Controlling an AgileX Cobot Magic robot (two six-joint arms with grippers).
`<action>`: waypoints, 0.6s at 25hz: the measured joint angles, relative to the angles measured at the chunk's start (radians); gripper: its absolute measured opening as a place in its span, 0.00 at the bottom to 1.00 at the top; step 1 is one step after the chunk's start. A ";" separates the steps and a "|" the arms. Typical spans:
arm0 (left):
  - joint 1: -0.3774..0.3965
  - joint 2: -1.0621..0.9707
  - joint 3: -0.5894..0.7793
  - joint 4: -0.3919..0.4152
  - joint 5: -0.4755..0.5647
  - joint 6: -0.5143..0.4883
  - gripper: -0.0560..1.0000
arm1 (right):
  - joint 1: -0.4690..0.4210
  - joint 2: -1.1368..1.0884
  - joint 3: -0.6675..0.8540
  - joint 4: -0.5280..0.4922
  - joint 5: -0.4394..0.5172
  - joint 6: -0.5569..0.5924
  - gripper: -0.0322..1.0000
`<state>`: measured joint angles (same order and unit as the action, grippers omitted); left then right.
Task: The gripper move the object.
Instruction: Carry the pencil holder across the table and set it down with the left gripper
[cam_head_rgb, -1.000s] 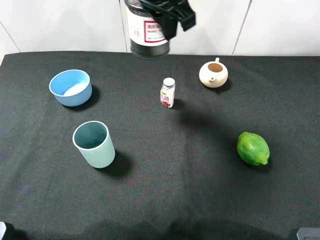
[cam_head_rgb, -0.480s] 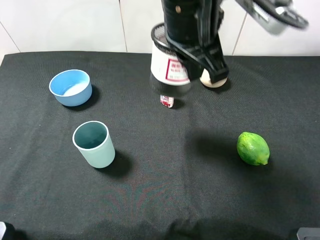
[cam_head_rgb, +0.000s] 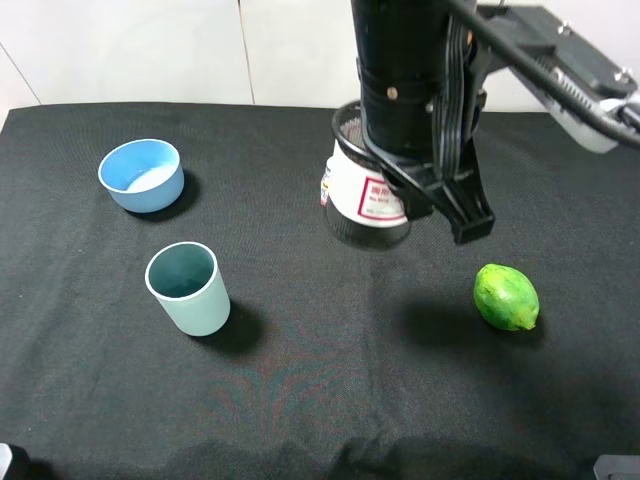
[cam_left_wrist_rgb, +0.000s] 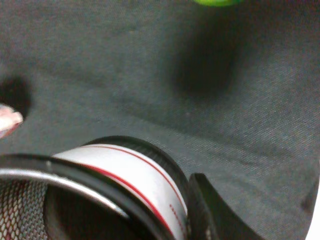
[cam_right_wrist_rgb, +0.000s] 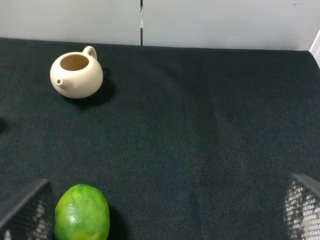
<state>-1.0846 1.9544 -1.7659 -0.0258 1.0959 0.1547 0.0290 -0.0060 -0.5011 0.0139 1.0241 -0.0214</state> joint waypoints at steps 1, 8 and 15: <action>-0.001 0.000 0.010 -0.010 -0.008 0.000 0.25 | 0.000 0.000 0.000 0.000 0.000 0.000 0.70; -0.009 -0.001 0.095 -0.041 -0.051 0.000 0.25 | 0.000 0.000 0.000 0.000 0.000 0.000 0.70; -0.013 -0.085 0.261 -0.041 -0.170 0.000 0.25 | 0.000 0.000 0.000 0.000 0.000 0.000 0.70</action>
<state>-1.0978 1.8692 -1.5048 -0.0665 0.9255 0.1547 0.0290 -0.0060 -0.5011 0.0139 1.0241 -0.0214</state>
